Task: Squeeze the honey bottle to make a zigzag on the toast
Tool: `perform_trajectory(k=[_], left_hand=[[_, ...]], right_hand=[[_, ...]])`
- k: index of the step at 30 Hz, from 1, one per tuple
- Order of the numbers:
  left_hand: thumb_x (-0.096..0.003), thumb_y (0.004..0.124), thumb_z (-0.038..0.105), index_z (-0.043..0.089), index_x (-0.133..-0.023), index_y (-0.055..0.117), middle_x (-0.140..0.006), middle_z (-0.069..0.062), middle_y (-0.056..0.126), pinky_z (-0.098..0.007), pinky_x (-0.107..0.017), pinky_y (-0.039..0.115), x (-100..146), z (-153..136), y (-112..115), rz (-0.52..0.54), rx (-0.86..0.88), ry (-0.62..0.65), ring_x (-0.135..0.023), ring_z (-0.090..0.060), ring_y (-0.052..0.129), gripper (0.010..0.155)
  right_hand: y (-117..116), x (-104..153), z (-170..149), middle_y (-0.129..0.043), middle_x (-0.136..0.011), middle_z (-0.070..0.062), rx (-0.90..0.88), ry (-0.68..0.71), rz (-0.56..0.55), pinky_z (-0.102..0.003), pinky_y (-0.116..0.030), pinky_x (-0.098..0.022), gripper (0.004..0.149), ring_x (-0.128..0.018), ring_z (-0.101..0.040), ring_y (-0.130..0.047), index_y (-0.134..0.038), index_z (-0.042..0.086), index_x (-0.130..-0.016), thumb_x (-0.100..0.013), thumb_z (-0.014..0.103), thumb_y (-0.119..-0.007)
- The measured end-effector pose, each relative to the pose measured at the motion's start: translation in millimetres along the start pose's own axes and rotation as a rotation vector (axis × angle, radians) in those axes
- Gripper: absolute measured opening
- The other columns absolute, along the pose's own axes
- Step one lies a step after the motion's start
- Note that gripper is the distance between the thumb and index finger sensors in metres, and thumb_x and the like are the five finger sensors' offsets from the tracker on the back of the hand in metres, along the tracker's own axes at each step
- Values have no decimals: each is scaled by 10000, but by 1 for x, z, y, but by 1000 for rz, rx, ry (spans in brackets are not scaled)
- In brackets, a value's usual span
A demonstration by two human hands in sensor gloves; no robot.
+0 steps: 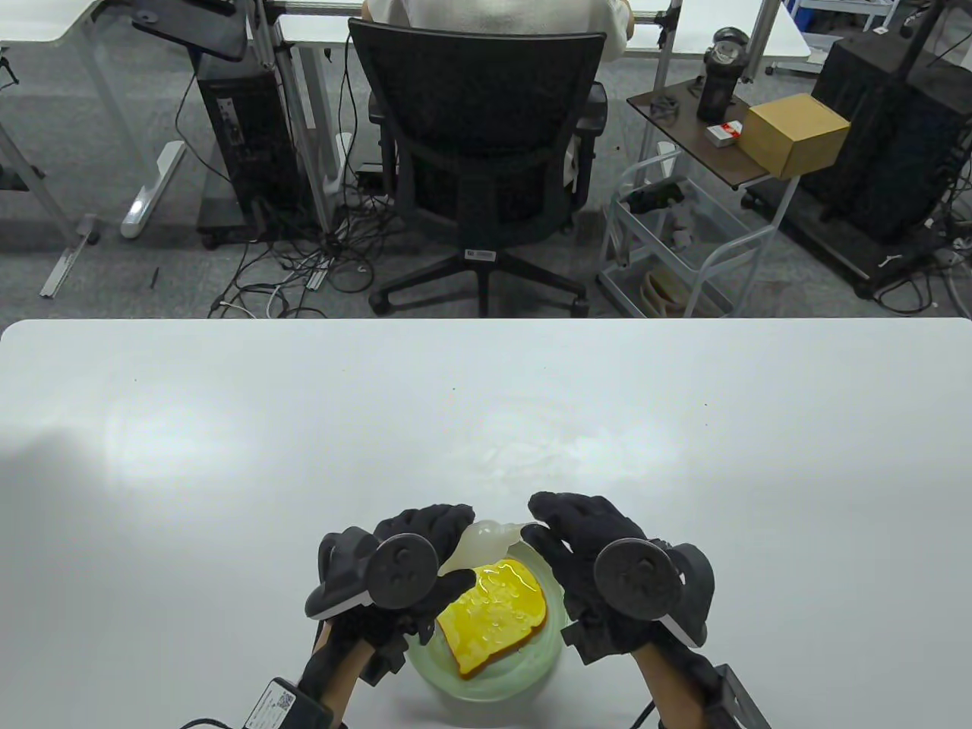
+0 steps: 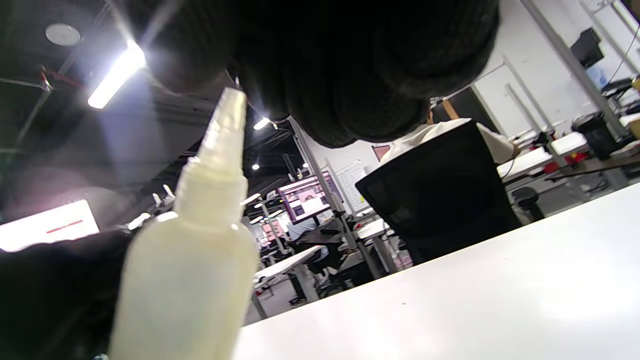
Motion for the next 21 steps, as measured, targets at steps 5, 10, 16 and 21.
perform_trajectory(k=[5, 10, 16, 21], left_hand=[[-434, 919, 496, 193, -1087, 600, -1028, -85, 711, -575, -691, 736, 0, 1, 1, -2, 5, 6, -871, -303, 875, 787], [-429, 926, 488, 171, -1078, 625, -1016, -99, 731, -571, -684, 750, 0, 5, 0, 8, -23, 9, -863, -301, 889, 783], [-420, 931, 495, 158, -1065, 650, -1001, -104, 759, -568, -679, 762, 0, 4, -1, 15, -14, 11, -854, -303, 909, 780], [-421, 930, 497, 162, -1066, 649, -1002, -101, 757, -564, -682, 760, 1, 3, -3, 24, -4, 9, -856, -300, 907, 780]], right_hand=[[-5, -1, 1, -1011, -763, -74, 27, 15, 42, -369, -894, -386, 421, -646, -315, -986, -915, 221, -820, -410, 312, -877], [-11, 1, 5, -1005, -734, -73, 122, 9, 36, -369, -887, -383, 408, -628, -313, -983, -913, 191, -802, -425, 311, -812], [-10, 2, 3, -1024, -696, -69, 112, 0, -18, -372, -891, -367, 425, -602, -314, -993, -932, 196, -769, -430, 395, -769], [-5, 0, 2, -1002, -772, -77, 39, 7, 17, -372, -891, -388, 469, -649, -318, -981, -894, 214, -844, -398, 358, -861]])
Point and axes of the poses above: the tracker on the back of each hand, its own z axis roughly to the thumb side, its own x axis roughly from the fingertips to the wrist, y = z × x, the point moved 4 cm from there along -x, roughly from the wrist to the fingertips
